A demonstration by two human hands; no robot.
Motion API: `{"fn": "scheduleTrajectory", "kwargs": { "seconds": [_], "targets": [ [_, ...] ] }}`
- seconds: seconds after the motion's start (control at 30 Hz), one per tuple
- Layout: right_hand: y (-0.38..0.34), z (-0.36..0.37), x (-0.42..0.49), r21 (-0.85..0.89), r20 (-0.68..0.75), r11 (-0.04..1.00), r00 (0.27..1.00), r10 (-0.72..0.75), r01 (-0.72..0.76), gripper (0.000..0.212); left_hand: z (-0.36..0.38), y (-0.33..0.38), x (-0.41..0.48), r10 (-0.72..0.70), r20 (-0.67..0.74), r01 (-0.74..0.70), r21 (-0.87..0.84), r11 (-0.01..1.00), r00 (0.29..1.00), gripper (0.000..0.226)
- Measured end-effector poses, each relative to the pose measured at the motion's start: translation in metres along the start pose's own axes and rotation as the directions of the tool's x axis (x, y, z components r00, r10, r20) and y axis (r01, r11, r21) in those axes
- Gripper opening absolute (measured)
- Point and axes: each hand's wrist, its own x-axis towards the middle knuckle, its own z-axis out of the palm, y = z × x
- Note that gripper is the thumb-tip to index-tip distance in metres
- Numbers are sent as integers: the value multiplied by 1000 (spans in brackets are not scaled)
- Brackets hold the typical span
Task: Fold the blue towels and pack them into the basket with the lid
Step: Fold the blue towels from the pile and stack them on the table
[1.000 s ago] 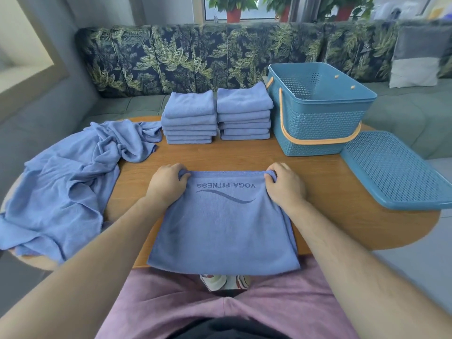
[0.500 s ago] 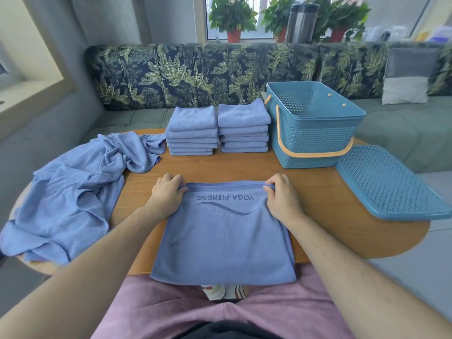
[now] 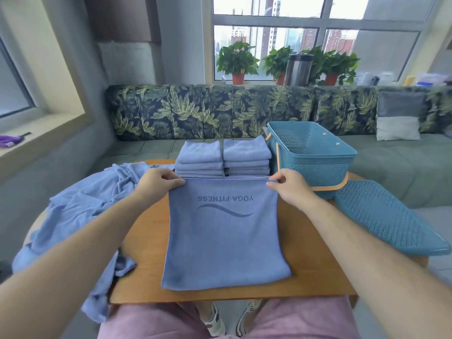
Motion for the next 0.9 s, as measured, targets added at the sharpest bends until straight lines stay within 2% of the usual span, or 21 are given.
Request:
{"fn": "scheduleTrajectory", "kwargs": {
  "seconds": [0.1,0.2,0.3,0.37,0.43,0.57,0.67,0.77,0.8,0.9],
  "targets": [
    [-35,-23,13,73,-43,995,997,-62,65,17,-27,26,8,39,-70,-50,-162,986,997,12],
    [-64,-44,25,133,-89,983,989,-119,130,18,-52,53,14,89,-97,-111,-248,962,991,14],
    [-84,-61,32,277,-98,950,988,-119,142,20,-74,74,16,117,-112,-146,-301,942,987,17],
    [-96,-72,30,357,-54,924,991,-124,135,23,-86,83,16,152,-119,-182,-297,937,981,20],
    [-107,-84,24,352,21,924,986,-166,148,21,-97,89,12,185,-135,-215,-258,942,973,15],
    [-130,-115,2,381,203,903,935,-291,198,11,-120,97,2,221,-105,-242,-285,927,970,18],
    [-145,-136,-11,451,239,868,910,-340,206,11,-134,110,-10,229,-36,-230,-284,931,973,20],
    [-151,-144,-13,454,229,871,920,-317,187,38,-140,121,-14,231,-10,-229,-183,956,973,28],
    [-151,-143,-12,445,216,876,927,-306,185,41,-140,123,-13,235,-19,-235,-157,959,972,28],
    [-143,-138,-8,413,197,895,943,-268,168,30,-134,123,-9,220,-40,-223,-107,969,975,27]
  ]
}}
